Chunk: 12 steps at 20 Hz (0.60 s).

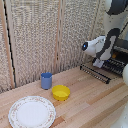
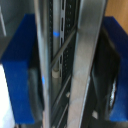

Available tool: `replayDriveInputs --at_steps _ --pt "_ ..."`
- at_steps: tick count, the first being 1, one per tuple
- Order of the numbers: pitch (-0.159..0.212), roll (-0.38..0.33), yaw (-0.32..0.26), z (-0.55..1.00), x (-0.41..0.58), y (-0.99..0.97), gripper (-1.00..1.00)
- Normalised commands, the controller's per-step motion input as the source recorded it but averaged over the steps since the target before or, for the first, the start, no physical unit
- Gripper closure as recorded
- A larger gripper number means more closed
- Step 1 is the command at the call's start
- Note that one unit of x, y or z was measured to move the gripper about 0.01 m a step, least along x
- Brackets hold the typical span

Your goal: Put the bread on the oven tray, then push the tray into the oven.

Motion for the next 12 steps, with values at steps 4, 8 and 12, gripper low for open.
replayDriveInputs --at_steps 4,8,12 --pt "-0.005 -0.305 0.065 0.11 -0.056 -0.18 -1.00" --pt "-0.005 -0.333 0.085 0.11 -0.094 -0.22 -1.00" --pt "0.020 -0.154 0.020 0.29 0.049 -0.04 -1.00"
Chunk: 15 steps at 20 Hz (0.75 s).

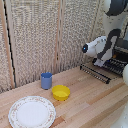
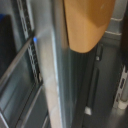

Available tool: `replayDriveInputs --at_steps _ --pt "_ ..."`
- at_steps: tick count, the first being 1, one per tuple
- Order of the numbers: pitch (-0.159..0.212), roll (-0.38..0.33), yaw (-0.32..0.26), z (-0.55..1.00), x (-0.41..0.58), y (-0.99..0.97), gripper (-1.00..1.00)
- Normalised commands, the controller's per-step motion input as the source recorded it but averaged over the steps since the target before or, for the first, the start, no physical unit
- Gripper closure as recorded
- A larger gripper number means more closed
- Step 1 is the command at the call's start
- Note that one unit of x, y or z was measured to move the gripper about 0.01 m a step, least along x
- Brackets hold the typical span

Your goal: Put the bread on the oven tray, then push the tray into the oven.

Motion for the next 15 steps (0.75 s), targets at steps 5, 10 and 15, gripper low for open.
replayDriveInputs --at_steps 5,10,15 --pt "0.089 -0.076 0.000 0.41 0.155 0.18 -1.00" --pt "0.138 0.039 0.000 0.19 0.386 0.49 -1.00" --pt "0.110 0.232 0.014 0.05 0.341 0.12 -1.00"
